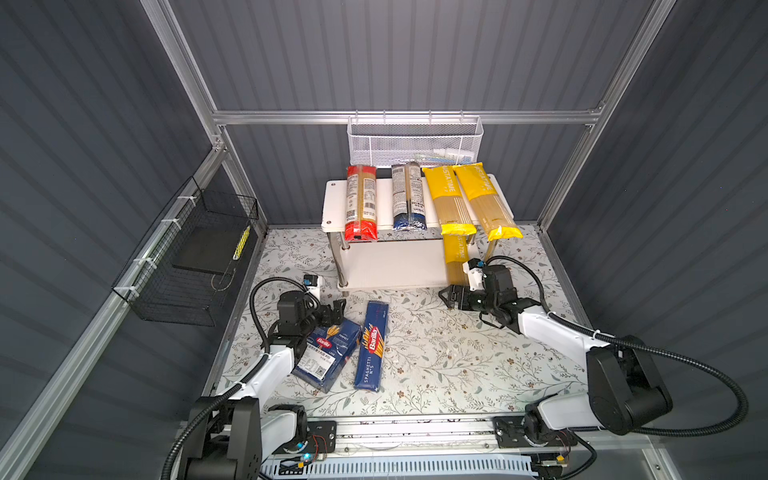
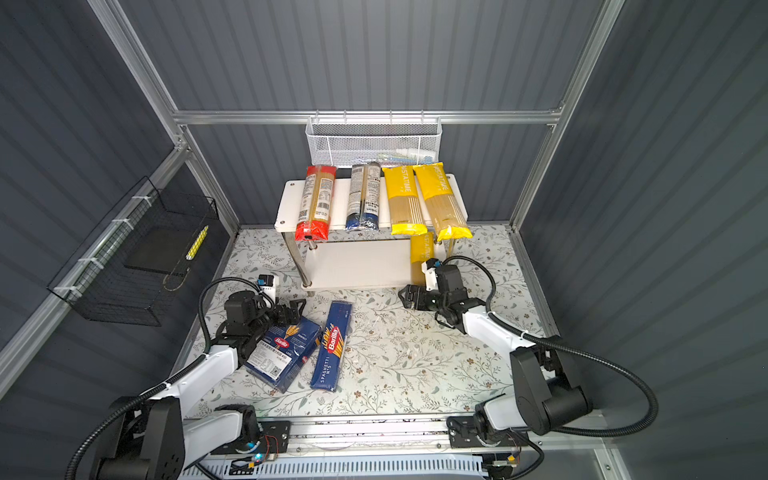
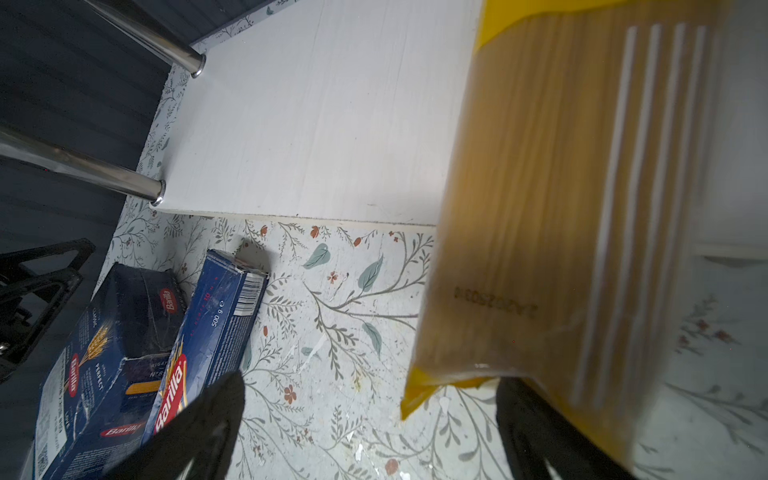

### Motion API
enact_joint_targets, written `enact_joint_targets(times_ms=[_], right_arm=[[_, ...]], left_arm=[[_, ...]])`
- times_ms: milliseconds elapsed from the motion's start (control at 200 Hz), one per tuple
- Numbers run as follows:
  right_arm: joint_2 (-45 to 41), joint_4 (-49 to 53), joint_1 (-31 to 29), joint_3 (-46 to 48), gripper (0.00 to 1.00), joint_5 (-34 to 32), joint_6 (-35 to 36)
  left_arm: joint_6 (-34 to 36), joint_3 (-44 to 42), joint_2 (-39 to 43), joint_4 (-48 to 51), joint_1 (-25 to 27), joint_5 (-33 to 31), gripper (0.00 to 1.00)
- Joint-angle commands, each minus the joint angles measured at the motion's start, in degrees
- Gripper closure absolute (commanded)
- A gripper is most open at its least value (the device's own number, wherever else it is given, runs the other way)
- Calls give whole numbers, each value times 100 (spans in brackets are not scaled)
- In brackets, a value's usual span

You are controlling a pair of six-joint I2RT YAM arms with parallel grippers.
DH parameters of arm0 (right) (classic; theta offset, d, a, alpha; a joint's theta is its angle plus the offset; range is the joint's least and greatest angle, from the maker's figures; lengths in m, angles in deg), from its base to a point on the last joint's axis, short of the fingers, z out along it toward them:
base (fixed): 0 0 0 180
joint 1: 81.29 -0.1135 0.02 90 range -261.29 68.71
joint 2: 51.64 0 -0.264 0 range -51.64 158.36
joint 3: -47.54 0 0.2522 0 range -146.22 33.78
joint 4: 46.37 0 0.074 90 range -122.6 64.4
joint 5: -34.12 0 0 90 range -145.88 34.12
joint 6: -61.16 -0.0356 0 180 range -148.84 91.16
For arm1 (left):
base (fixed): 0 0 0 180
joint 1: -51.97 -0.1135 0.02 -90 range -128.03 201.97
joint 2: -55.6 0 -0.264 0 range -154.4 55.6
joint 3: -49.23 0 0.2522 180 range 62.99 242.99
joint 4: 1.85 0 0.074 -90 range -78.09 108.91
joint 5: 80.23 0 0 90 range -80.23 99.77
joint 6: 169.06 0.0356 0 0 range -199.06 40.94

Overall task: Place and organize the pasta boxes and bags onto the shelf
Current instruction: 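Draw the right gripper back from the standing yellow bag, then move the right gripper over the blue Barilla spaghetti box on the table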

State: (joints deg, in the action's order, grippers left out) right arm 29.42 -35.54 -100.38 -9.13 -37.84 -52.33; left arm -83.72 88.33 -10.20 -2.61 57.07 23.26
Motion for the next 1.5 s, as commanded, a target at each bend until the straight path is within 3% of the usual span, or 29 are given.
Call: enact_joint_targets(times_ms=[0, 355, 435, 640, 790, 981, 1241, 1496], right_arm=[[-50, 31, 70, -224, 5, -131, 164], [-932, 640, -78, 45, 2, -65, 196], [-1135, 881, -254, 75, 1, -229, 234], [-1171, 1718, -962, -282, 2, -764, 316], [-736, 1845, -1717, -526, 1, -978, -92], [25, 2099, -2653, -927, 1, -1249, -480], [1240, 2668, -3097, -2109, 1, -989, -448], [2183, 3330, -3639, -3087, 1, -1297, -244]], left_arm=[[8, 120, 50, 73, -27, -21, 1], [2, 137, 22, 82, -27, -72, 1], [-212, 146, -4, 74, -35, -417, 1], [-767, 506, -124, 700, -36, -283, 1], [-1214, 634, -115, 1430, -36, -402, 1], [-1723, 667, 581, 2495, -50, -948, 1], [-2144, 641, 772, 3325, -86, -1311, 1], [-2502, 314, 858, 3031, -131, -1141, 1]])
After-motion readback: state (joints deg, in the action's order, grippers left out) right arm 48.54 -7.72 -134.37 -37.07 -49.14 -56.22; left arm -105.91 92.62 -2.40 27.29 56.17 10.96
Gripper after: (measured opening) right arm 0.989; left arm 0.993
